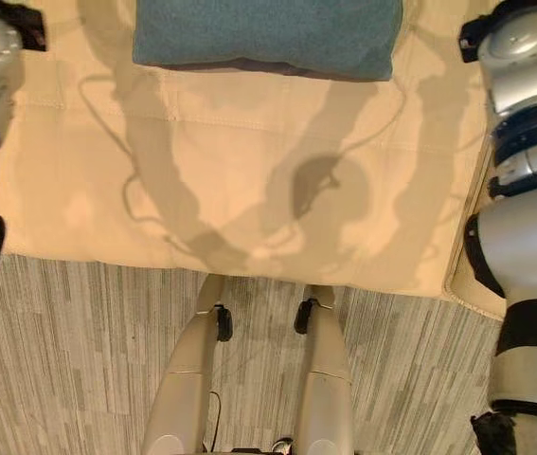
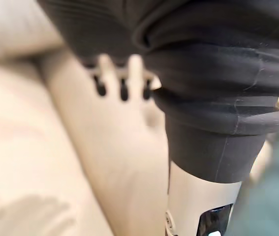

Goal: Pick up all the scattered cushions and arrange them neatly on the sofa.

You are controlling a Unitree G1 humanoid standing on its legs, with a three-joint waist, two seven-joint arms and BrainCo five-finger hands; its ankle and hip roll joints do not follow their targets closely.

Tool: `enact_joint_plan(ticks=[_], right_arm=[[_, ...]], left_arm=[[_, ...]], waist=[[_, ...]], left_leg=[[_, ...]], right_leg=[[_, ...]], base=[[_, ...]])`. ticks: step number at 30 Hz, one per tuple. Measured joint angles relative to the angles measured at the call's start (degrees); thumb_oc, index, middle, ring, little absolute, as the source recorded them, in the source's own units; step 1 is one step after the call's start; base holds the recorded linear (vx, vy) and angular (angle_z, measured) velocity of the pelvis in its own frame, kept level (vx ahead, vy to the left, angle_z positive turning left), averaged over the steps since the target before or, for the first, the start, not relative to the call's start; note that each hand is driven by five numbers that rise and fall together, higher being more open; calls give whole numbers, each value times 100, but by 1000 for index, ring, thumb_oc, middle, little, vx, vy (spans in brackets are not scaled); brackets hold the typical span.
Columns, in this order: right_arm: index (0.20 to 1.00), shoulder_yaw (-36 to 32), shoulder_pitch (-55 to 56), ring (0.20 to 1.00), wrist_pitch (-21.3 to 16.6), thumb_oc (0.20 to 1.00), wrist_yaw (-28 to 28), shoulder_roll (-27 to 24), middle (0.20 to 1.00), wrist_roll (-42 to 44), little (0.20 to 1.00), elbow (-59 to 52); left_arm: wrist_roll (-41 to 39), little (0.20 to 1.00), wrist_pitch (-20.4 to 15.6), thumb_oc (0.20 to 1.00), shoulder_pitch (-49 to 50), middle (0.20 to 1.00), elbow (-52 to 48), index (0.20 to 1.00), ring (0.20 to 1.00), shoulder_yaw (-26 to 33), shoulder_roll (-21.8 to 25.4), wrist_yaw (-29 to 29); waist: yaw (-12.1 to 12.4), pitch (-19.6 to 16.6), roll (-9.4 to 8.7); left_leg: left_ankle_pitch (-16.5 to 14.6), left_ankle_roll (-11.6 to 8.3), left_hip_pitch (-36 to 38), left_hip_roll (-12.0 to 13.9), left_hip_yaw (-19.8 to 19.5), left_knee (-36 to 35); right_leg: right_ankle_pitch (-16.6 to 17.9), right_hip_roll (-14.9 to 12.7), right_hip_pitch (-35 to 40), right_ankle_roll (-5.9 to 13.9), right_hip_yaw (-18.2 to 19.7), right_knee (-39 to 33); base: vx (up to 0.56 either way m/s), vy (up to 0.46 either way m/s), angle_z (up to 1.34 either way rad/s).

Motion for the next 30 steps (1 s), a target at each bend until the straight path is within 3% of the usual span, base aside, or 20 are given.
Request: enact_joint_plan(ticks=[3,5,8,9,10,11,12,14,16,18,19,20,21,22,26,28,30], right_arm=[[1000,-19,359,1000,-14,1000,64,-281,1000,-134,1000,-85],[1000,-67,552,1000,-7,1000,84,-351,1000,-141,1000,-113],[1000,-472,1236,1000,-23,1000,151,-535,1000,-186,1000,-724],[1000,-818,1693,1000,-82,1000,156,-647,1000,-188,1000,-1258],[1000,-1678,2968,1000,-227,1000,153,-607,1000,-114,1000,-2128],[1000,-1929,3532,1000,-219,1000,214,-576,1000,-93,1000,-2337],[1000,-2681,4443,1000,-315,1000,242,-386,1000,8,1000,-2972],[1000,-3365,6041,1000,-448,1000,375,-103,1000,32,1000,-3610],[1000,-3361,6768,1000,-447,1000,484,-36,1000,-76,1000,-3621],[1000,-3726,7698,1000,-436,1000,607,159,1000,-285,1000,-4403],[1000,-3724,8341,1000,-439,1000,804,405,1000,-458,1000,-4580],[1000,-3778,8640,1000,-446,1000,858,553,1000,-505,1000,-4804],[1000,-3544,8977,1000,-511,1000,1049,733,1000,-645,1000,-4658],[1000,-3481,9051,1000,-495,1000,1121,810,1000,-713,1000,-4519],[1000,-3160,9420,1000,-483,1000,1536,1301,1000,-1163,1000,-3814],[1000,-2960,9559,1000,-431,1000,1730,1371,1000,-1284,1000,-3618],[1000,-2963,9604,1000,-435,1000,1846,1863,1000,-1342,1000,-2767]], left_arm=[[-12,1000,-49,1000,423,1000,118,1000,1000,490,494,-157],[-18,1000,-39,1000,648,1000,80,1000,1000,583,559,-173],[-131,1000,-103,1000,1532,1000,-416,1000,1000,1383,679,-261],[-133,1000,-169,1000,2108,1000,-1046,1000,1000,1811,746,-268],[-129,1000,-324,1000,3623,1000,-2297,1000,1000,2381,749,-275],[-135,1000,-336,1000,4175,1000,-2612,1000,1000,2527,710,-285],[-188,1000,-491,1000,5180,1000,-3395,1000,1000,3264,397,-278],[-285,1000,-628,1000,6834,1000,-4430,1000,1000,3855,63,-292],[-272,1000,-717,1000,7470,1000,-4438,1000,1000,3796,-36,-307],[-224,1000,-761,1000,8275,1000,-4908,1000,1000,4250,-468,-448],[-178,1000,-746,1000,8889,1000,-4775,1000,1000,4231,-951,-609],[-100,1000,-752,1000,9081,1000,-4757,1000,1000,4291,-1142,-672],[-75,1000,-602,1000,9480,1000,-4450,1000,1000,4049,-1332,-796],[-41,1000,-590,1000,9616,1000,-4222,1000,1000,3961,-1411,-895],[248,1000,-388,1000,10038,1000,-2636,1000,1000,3794,-2174,-1442],[450,1000,-86,1000,10133,1000,-2123,1000,1000,3729,-2323,-1575],[800,1000,-175,1000,10242,1000,-1015,1000,1000,3953,-2590,-1808]], waist=[[-20,3,5],[1,2,5],[19,3,6],[18,4,4],[30,13,5],[47,14,3],[73,15,-2],[113,-57,-40],[148,-301,-47],[107,-334,-48],[64,-443,-52],[44,-517,-53],[12,-877,-104],[10,-1006,-126],[-22,-1253,-130],[-27,-1391,-97],[1,-1510,-77]], left_leg=[[6,8,129,8,7,-1],[-8,-9,220,16,-6,-19],[-68,-73,404,21,-27,-20],[-100,-71,481,19,-28,-16],[-135,-64,883,18,-42,-12],[-211,-36,1092,22,-36,-3],[-304,-30,1465,18,-54,-20],[-537,-77,2210,16,-70,-92],[-627,-97,2441,27,-80,-93],[-645,-60,2883,33,-109,-144],[-715,-67,3311,51,-139,-203],[-745,-80,3500,56,-187,-239],[-819,-120,3615,95,-189,-312],[-859,-135,3618,113,-198,-296],[-909,-177,4244,139,-264,-460],[-935,-153,4377,146,-254,-506],[-985,-216,4667,176,-271,-515]], right_leg=[[-28,5,128,-4,0,0],[-59,12,206,10,-8,9],[-137,10,383,-21,-34,86],[-168,7,464,-38,-36,105],[-291,-9,881,-30,-86,119],[-355,1,1082,-45,-104,135],[-483,-43,1428,-60,-122,189],[-798,-68,2124,14,-153,281],[-890,-45,2387,56,-184,272],[-887,-33,2908,42,-290,94],[-896,9,3463,96,-386,-127],[-902,26,3715,108,-454,-281],[-907,71,3876,115,-462,-448],[-899,110,3927,118,-476,-501],[-820,183,4721,162,-600,-952],[-806,186,4894,176,-604,-1097],[-740,291,5318,219,-609,-1361]], base=[[0,0,0],[0,-6,2],[2,-11,3],[37,-1,7],[35,3,7],[74,-6,10],[83,-2,7],[131,-1,7],[108,-3,5],[103,-6,8],[80,-8,11],[64,-18,10],[56,-23,8],[52,-22,7],[60,-30,8],[92,-72,-1],[70,-124,1]])
